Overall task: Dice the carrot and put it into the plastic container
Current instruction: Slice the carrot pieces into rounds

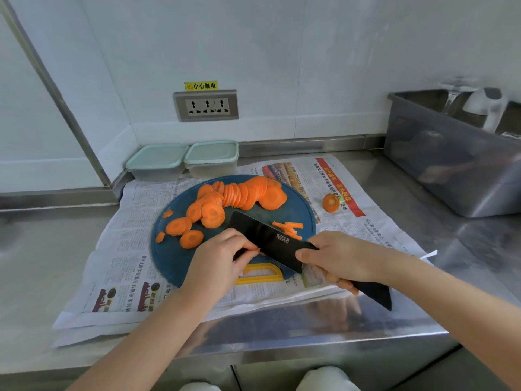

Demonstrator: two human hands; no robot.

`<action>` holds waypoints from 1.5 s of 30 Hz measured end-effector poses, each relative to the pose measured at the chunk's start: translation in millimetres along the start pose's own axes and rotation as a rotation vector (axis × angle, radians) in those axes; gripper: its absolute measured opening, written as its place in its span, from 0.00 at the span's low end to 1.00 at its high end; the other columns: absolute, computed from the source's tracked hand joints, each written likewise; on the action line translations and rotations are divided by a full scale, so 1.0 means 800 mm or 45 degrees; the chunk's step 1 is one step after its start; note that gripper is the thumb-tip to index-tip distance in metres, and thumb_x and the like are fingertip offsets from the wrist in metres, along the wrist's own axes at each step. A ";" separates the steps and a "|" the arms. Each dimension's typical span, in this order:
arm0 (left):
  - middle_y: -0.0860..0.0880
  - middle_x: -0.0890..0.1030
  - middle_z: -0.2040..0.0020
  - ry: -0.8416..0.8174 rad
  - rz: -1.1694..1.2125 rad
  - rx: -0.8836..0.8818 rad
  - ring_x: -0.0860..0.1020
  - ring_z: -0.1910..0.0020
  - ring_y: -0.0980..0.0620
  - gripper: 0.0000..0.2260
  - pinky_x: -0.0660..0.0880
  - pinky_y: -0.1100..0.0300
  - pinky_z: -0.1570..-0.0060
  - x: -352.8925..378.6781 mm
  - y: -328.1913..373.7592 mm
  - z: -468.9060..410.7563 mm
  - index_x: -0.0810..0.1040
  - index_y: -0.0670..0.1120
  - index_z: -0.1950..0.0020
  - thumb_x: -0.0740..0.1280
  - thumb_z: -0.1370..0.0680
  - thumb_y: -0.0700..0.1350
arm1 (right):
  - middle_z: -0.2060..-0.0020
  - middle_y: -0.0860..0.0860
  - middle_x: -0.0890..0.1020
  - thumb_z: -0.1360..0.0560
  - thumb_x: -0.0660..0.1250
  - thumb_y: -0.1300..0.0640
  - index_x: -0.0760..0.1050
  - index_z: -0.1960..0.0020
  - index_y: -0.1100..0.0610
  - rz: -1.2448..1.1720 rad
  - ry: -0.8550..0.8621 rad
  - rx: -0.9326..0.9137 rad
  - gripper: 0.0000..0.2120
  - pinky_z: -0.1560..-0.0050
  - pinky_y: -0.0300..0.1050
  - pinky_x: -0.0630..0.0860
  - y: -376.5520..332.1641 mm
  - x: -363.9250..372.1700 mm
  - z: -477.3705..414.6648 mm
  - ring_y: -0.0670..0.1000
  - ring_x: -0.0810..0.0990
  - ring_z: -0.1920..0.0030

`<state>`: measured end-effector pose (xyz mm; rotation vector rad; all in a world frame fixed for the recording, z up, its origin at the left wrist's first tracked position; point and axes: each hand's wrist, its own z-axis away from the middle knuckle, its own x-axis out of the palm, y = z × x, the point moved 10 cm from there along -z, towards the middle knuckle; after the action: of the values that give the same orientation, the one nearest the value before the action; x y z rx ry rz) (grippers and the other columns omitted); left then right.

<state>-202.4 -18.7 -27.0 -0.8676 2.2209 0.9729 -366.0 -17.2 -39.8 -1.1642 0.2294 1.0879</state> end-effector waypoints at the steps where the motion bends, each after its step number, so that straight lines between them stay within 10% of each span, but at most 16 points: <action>1: 0.54 0.80 0.59 -0.004 -0.002 -0.016 0.79 0.61 0.58 0.03 0.77 0.59 0.62 0.000 -0.002 -0.001 0.84 0.46 0.58 0.76 0.30 0.42 | 0.75 0.55 0.71 0.19 0.59 0.52 0.68 0.58 0.60 -0.038 -0.009 0.012 0.14 0.76 0.41 0.69 0.005 -0.004 0.001 0.48 0.67 0.81; 11: 0.55 0.79 0.53 0.017 0.153 -0.130 0.77 0.55 0.60 0.07 0.76 0.65 0.54 -0.004 -0.014 -0.007 0.83 0.47 0.53 0.76 0.30 0.44 | 0.75 0.53 0.72 0.19 0.59 0.50 0.69 0.61 0.57 -0.046 0.047 -0.031 0.15 0.75 0.42 0.70 0.013 -0.020 0.002 0.49 0.67 0.79; 18: 0.54 0.77 0.57 0.008 -0.155 0.219 0.73 0.56 0.57 0.09 0.74 0.64 0.64 -0.004 0.024 -0.007 0.85 0.48 0.57 0.68 0.27 0.52 | 0.75 0.53 0.72 0.19 0.58 0.49 0.70 0.58 0.58 -0.043 0.046 -0.058 0.15 0.76 0.40 0.69 0.012 0.001 -0.001 0.48 0.69 0.80; 35: 0.52 0.76 0.62 0.007 -0.403 0.407 0.69 0.59 0.54 0.13 0.71 0.62 0.75 0.008 0.041 -0.005 0.83 0.48 0.59 0.62 0.24 0.51 | 0.65 0.50 0.70 0.17 0.53 0.49 0.69 0.53 0.58 0.812 0.361 -0.295 0.14 0.73 0.36 0.62 -0.026 0.003 0.004 0.48 0.69 0.68; 45: 0.52 0.77 0.60 -0.011 -0.340 0.310 0.71 0.58 0.55 0.12 0.74 0.61 0.73 0.009 0.035 -0.004 0.82 0.46 0.59 0.64 0.25 0.51 | 0.71 0.50 0.73 0.18 0.57 0.51 0.71 0.59 0.56 0.265 0.188 -0.212 0.14 0.75 0.35 0.68 -0.013 -0.018 -0.017 0.46 0.70 0.75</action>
<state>-228.5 -9.2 -18.3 -1.0097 2.0937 0.5677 -360.2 -36.1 -30.1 -1.3953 0.3872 1.2217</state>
